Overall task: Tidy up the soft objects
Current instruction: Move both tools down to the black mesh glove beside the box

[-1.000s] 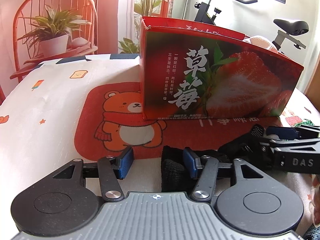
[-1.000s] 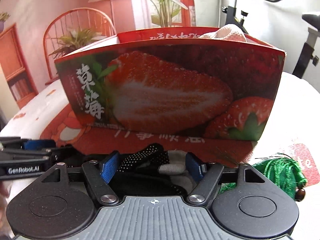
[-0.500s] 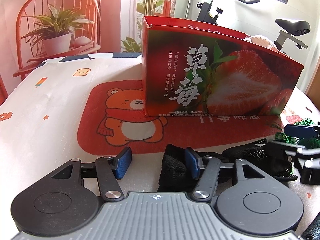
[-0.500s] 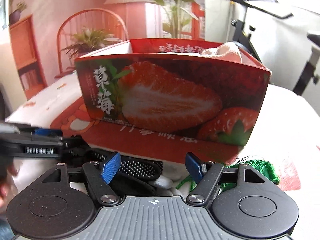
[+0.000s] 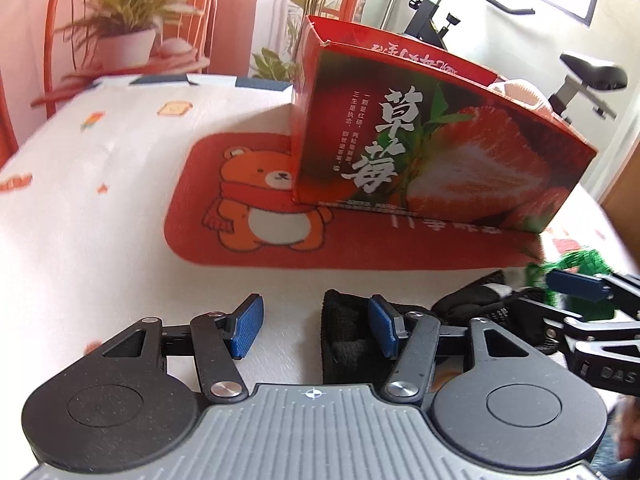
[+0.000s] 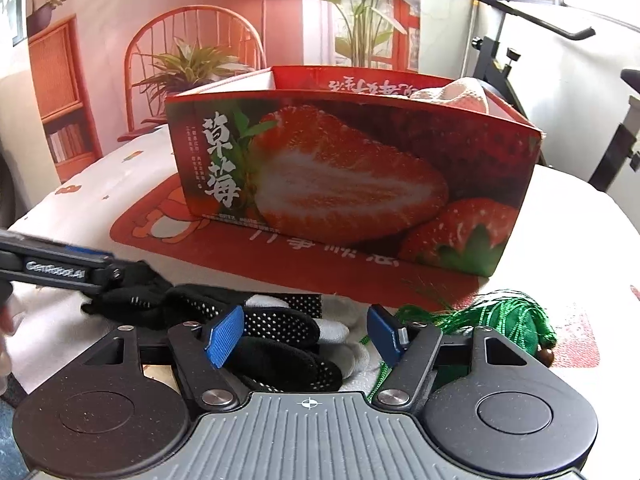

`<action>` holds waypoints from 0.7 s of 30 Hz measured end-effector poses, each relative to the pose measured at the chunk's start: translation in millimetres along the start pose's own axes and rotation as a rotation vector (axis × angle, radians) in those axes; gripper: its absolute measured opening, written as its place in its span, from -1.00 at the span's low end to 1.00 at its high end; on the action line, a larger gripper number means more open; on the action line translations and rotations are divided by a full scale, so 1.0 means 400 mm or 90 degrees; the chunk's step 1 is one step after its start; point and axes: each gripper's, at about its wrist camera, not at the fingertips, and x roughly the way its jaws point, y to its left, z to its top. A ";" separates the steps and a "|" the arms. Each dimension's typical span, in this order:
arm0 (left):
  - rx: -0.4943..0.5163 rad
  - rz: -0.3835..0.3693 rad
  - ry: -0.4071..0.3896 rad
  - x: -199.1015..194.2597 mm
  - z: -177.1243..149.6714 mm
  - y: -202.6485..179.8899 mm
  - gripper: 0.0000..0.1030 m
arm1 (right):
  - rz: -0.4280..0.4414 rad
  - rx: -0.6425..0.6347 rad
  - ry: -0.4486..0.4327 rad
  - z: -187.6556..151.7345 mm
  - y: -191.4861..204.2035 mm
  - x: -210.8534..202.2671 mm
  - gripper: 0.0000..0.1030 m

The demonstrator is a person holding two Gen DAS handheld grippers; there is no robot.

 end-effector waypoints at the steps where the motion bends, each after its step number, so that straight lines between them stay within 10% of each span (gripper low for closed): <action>1: -0.008 -0.005 -0.001 -0.006 -0.002 0.002 0.18 | 0.001 0.005 -0.003 0.001 -0.002 -0.005 0.25; 15: 0.003 -0.049 0.010 -0.035 -0.026 -0.025 0.27 | 0.038 0.017 0.006 -0.002 0.018 -0.016 0.25; 21: 0.019 -0.041 0.007 -0.027 -0.031 -0.027 -0.51 | 0.039 0.021 0.009 -0.011 0.014 -0.008 0.26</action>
